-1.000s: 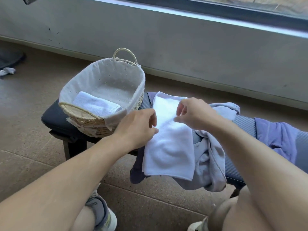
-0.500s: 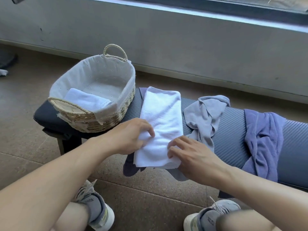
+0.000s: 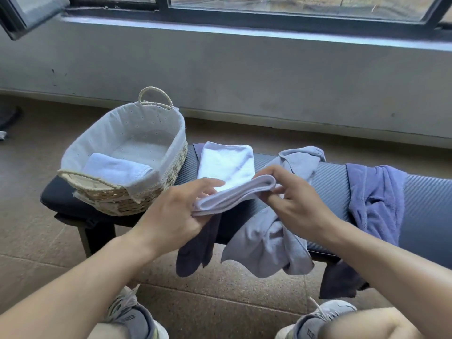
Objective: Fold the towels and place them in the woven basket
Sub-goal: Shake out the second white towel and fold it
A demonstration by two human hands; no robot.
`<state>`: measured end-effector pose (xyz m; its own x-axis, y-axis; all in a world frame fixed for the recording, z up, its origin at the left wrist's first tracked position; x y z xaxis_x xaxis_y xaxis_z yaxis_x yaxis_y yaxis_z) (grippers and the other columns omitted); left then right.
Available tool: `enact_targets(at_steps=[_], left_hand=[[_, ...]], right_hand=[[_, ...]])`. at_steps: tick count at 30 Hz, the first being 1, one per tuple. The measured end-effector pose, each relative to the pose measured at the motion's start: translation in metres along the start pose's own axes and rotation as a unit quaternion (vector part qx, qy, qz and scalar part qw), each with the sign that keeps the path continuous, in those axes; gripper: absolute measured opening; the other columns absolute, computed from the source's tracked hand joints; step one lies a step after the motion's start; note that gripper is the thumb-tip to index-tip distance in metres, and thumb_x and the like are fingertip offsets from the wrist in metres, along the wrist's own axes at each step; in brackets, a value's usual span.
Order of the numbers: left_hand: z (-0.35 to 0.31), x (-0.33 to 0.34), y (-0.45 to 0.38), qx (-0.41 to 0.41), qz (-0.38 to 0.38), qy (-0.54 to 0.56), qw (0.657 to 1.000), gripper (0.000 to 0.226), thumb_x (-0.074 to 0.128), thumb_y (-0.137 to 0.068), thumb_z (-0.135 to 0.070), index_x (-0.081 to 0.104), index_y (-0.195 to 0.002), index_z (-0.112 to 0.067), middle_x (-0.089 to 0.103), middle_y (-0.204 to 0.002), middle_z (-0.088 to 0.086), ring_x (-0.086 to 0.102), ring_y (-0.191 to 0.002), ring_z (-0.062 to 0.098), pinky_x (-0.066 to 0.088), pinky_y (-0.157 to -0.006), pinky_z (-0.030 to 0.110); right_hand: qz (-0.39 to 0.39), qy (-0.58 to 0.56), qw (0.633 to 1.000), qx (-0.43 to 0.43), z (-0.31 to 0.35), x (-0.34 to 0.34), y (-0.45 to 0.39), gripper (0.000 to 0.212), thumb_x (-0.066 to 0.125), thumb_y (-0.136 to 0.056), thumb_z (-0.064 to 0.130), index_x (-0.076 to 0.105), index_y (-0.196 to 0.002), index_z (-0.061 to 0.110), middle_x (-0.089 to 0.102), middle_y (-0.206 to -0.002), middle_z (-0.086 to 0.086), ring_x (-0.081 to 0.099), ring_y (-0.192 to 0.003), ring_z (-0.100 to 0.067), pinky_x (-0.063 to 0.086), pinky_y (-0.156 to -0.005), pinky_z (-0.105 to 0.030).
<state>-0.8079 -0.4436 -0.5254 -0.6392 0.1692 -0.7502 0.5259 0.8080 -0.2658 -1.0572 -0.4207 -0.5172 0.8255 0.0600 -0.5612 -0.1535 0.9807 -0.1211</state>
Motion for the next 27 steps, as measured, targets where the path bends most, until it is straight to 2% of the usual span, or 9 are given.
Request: enact_targets(at_steps=[3,4,6,10,13,17,19,24,27], left_hand=[[0.004,-0.001,-0.005,-0.013,-0.030,0.045,0.998,0.044,0.073,-0.092,-0.021,0.054,-0.129,-0.035,0.072,-0.098,-0.018,0.068,-0.082,0.001,0.055,-0.074,0.033],[0.005,0.000,-0.007,-0.018,-0.029,0.054,0.998,0.043,0.073,-0.092,-0.022,0.053,-0.127,-0.036,0.073,-0.101,-0.016,0.069,-0.083,0.003,0.055,-0.076,0.034],[0.009,0.001,-0.010,-0.025,-0.021,0.066,0.997,0.041,0.072,-0.092,-0.022,0.051,-0.123,-0.037,0.074,-0.099,-0.011,0.070,-0.081,0.008,0.056,-0.077,0.038],[0.015,0.002,-0.016,-0.040,0.000,0.068,0.997,0.034,0.070,-0.094,-0.028,0.050,-0.119,-0.037,0.073,-0.087,-0.005,0.068,-0.073,0.014,0.056,-0.071,0.039],[0.013,0.001,-0.017,-0.027,-0.001,0.075,0.997,0.032,0.069,-0.095,-0.027,0.052,-0.119,-0.037,0.069,-0.090,-0.014,0.064,-0.072,0.001,0.050,-0.068,0.024],[0.012,-0.001,-0.021,0.016,-0.001,0.063,0.998,0.023,0.068,-0.095,-0.029,0.057,-0.114,-0.036,0.063,-0.113,-0.017,0.063,-0.095,0.009,0.055,-0.082,0.042],[0.015,0.000,-0.022,0.043,0.014,0.042,0.998,0.015,0.068,-0.094,-0.036,0.060,-0.104,-0.030,0.062,-0.114,-0.017,0.064,-0.100,0.013,0.054,-0.081,0.044],[0.022,-0.004,-0.018,0.030,-0.023,-0.008,0.999,0.037,0.076,-0.079,-0.058,0.064,-0.090,-0.025,0.064,-0.085,-0.016,0.059,-0.073,0.007,0.050,-0.064,0.024],[0.021,-0.006,-0.018,0.033,-0.024,-0.003,0.999,0.036,0.081,-0.076,-0.053,0.065,-0.084,-0.021,0.065,-0.081,-0.014,0.059,-0.071,0.003,0.040,-0.065,0.009]], right_hand=[[-0.020,0.032,0.999,-0.026,-0.001,0.003,0.002,0.022,0.065,-0.097,0.024,0.058,-0.113,0.037,0.067,-0.096,0.019,0.061,-0.089,-0.005,0.047,-0.075,-0.017],[-0.039,0.058,0.997,-0.045,-0.001,0.003,0.003,0.032,0.068,-0.095,0.025,0.054,-0.120,0.038,0.065,-0.104,0.021,0.060,-0.095,-0.002,0.045,-0.077,-0.014],[-0.079,0.126,0.984,-0.103,-0.002,0.004,0.004,0.043,0.074,-0.091,0.025,0.050,-0.126,0.033,0.061,-0.119,0.017,0.058,-0.100,-0.001,0.050,-0.081,-0.025],[-0.090,0.230,0.957,-0.150,-0.003,0.001,0.002,0.018,0.071,-0.092,0.034,0.060,-0.104,0.029,0.057,-0.130,0.014,0.059,-0.099,-0.009,0.046,-0.070,-0.028],[-0.089,0.199,0.969,-0.117,-0.008,-0.002,0.001,0.012,0.065,-0.093,0.046,0.062,-0.096,0.035,0.057,-0.123,0.021,0.054,-0.090,-0.001,0.045,-0.069,-0.028],[-0.076,0.141,0.981,-0.107,-0.013,-0.006,-0.004,0.013,0.063,-0.092,0.050,0.063,-0.093,0.037,0.059,-0.114,0.022,0.059,-0.093,-0.005,0.054,-0.076,-0.038],[-0.057,0.130,0.984,-0.107,-0.014,-0.008,-0.006,0.012,0.064,-0.092,0.048,0.064,-0.092,0.036,0.060,-0.110,0.019,0.061,-0.093,-0.011,0.055,-0.077,-0.039],[-0.017,0.113,0.991,-0.071,-0.014,-0.013,-0.006,0.009,0.069,-0.089,0.043,0.064,-0.088,0.035,0.067,-0.107,0.013,0.063,-0.087,-0.007,0.054,-0.079,-0.032],[-0.017,0.106,0.994,-0.036,-0.014,-0.016,-0.005,0.012,0.072,-0.086,0.044,0.062,-0.085,0.038,0.071,-0.100,0.015,0.066,-0.085,-0.002,0.054,-0.077,-0.025]])
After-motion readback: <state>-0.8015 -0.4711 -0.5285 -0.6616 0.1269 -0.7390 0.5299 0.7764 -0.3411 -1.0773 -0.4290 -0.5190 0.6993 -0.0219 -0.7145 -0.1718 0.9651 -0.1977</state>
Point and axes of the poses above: each hand's wrist, its own y-axis away from the middle knuckle, its own x-axis out of the palm, z = x × y, the point moved 1 cm from there along -y, towards the middle knuckle
